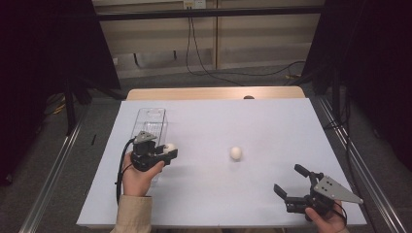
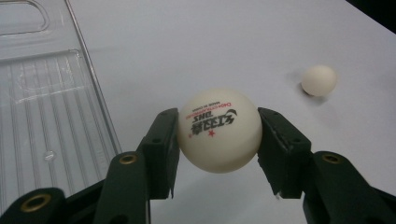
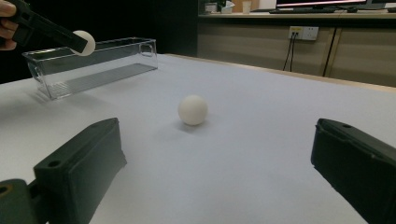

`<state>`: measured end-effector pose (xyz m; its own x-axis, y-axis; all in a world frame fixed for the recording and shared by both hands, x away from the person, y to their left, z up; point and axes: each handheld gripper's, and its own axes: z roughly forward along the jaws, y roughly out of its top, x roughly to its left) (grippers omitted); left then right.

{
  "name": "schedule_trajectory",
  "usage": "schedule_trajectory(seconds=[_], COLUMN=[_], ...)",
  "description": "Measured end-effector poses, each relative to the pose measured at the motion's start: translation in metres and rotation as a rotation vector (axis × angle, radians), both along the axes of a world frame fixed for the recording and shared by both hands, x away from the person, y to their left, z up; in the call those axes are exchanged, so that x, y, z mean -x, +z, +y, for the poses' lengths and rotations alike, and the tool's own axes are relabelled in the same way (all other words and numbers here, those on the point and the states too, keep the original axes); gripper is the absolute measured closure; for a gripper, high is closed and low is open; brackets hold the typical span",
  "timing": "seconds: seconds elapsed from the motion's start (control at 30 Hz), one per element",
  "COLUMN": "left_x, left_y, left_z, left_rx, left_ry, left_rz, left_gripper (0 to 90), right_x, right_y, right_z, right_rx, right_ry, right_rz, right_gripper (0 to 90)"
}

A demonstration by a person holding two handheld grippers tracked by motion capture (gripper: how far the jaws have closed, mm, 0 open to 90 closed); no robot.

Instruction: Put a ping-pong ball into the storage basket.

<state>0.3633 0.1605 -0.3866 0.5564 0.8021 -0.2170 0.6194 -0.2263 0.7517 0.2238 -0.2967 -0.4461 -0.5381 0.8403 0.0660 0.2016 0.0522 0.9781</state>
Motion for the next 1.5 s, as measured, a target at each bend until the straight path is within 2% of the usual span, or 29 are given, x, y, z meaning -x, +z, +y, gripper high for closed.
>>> schedule_trajectory(seconds=[1.5], left_x=[0.001], left_y=[0.006], left_z=[0.021], left_rx=[-0.02], left_ry=[0.042], left_rz=[-0.021], left_gripper=[51.0], right_x=[0.0], right_y=[0.0], right_z=[0.0], right_rx=[0.0], right_ry=[0.001], right_rz=[0.0], right_gripper=[1.6])
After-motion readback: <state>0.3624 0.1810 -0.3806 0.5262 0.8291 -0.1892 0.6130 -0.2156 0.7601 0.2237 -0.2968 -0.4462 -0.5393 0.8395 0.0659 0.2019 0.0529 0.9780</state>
